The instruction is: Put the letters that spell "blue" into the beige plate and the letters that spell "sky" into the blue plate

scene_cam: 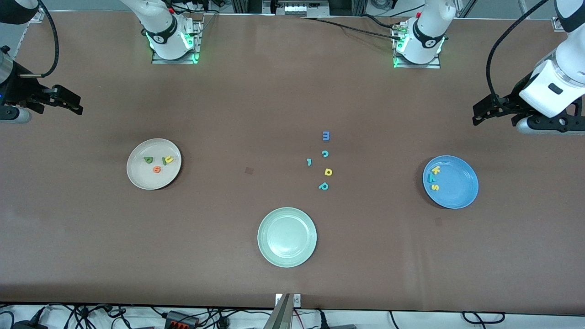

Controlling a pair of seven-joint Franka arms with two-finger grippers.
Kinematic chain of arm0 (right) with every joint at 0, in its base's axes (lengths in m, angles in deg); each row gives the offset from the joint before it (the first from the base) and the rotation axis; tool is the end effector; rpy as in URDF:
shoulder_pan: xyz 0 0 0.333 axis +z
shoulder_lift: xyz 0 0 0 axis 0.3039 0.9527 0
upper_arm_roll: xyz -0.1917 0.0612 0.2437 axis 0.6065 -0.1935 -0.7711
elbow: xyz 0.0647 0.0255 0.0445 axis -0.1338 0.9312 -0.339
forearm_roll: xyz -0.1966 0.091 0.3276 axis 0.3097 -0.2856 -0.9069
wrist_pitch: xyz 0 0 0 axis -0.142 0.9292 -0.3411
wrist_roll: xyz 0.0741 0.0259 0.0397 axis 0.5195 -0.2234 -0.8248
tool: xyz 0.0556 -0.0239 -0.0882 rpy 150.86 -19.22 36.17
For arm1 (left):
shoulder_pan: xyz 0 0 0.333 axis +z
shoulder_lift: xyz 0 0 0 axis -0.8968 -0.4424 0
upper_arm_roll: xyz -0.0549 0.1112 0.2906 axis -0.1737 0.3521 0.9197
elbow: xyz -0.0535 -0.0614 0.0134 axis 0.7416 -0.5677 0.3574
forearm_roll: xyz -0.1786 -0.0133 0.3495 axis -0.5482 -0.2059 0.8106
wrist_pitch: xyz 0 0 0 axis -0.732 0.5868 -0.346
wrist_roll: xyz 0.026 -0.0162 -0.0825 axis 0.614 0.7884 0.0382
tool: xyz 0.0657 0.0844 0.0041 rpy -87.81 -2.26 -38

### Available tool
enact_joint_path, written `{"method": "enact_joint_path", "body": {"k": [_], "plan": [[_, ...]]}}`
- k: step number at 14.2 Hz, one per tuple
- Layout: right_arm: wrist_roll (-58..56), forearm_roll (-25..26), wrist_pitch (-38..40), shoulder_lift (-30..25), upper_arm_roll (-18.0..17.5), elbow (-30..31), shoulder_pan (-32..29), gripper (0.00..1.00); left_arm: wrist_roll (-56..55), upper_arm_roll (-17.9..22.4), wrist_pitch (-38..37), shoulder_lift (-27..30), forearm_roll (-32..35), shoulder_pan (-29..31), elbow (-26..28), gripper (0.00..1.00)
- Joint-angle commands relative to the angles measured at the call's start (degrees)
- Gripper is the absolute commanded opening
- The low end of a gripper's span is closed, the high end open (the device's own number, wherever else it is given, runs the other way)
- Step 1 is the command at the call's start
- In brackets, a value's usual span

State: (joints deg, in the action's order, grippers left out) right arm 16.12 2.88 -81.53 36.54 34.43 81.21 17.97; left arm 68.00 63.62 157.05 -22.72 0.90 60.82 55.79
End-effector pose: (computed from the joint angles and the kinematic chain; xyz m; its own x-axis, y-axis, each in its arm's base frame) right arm 0.5397 -0.0233 0.5720 0.9987 -0.0104 -0.0494 -0.0086 -0.9992 0.0382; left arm 0.5557 -0.0481 0.5894 0.9999 -0.0140 -0.0048 -0.0140 -0.9999 0.0079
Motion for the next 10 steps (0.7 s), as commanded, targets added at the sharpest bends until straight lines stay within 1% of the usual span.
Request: {"method": "enact_joint_path", "body": {"k": [1, 10], "plan": [[-0.75, 0.43, 0.65, -0.16, -0.24, -0.19, -0.36, 1.0, 0.23, -1.32, -1.17, 0.39, 1.54, -0.24, -1.2, 1.0], [-0.93, 0.43, 0.65, -0.16, -0.24, -0.1, -0.36, 1.0, 0.4, -1.14, -1.17, 0.31, 1.37, 0.28, -1.55, 1.0]]}}
